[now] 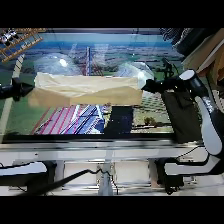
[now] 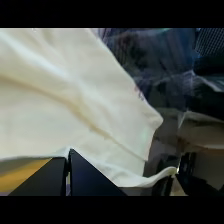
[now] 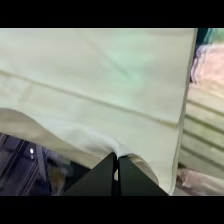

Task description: Fold the clothes and pants, and hang the long-sleeved shirts on hangers.

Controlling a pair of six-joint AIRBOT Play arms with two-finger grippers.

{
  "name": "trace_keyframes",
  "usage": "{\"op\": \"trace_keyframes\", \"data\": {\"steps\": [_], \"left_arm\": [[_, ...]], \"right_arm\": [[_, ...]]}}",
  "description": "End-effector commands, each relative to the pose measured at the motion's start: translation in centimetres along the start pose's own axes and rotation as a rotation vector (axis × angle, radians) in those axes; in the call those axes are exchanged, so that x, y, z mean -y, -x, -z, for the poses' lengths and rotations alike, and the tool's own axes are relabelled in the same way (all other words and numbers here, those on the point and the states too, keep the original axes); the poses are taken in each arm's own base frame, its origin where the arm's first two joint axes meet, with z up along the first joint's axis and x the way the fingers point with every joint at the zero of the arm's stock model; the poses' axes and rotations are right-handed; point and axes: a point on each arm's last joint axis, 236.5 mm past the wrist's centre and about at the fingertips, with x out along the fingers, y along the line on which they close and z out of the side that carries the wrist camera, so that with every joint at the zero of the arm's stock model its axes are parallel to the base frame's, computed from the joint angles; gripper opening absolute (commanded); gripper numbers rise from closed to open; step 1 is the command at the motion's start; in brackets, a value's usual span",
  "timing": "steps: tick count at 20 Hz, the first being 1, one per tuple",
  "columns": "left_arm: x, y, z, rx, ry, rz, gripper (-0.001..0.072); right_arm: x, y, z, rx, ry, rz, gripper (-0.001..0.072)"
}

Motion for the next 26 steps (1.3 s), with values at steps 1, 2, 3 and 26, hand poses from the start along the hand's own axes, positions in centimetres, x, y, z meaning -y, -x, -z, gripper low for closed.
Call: {"op": "trace_keyframes", "data": {"steps": [1, 2, 3, 26], "left_arm": [[2.3, -4.9, -6.8, 0.161, 0.095, 0.087, 0.0003], [2.1, -6.4, -7.5, 0.166, 0.110, 0.095, 0.0003], [1.7, -7.9, -7.5, 0.146, 0.112, 0.093, 0.0003], [-4.3, -9.1, 3.7, -0.340, -0.181, -0.222, 0.0004]], "right_arm": [[0.8, -3.6, -5.7, 0.104, -0.044, 0.055, 0.0008], [1.2, -4.9, -6.4, 0.096, -0.045, 0.059, 0.0008], [2.1, -6.3, -6.9, 0.085, -0.065, 0.071, 0.0009], [3.8, -7.1, -0.6, -0.202, 0.048, 0.098, 0.0009]]}}
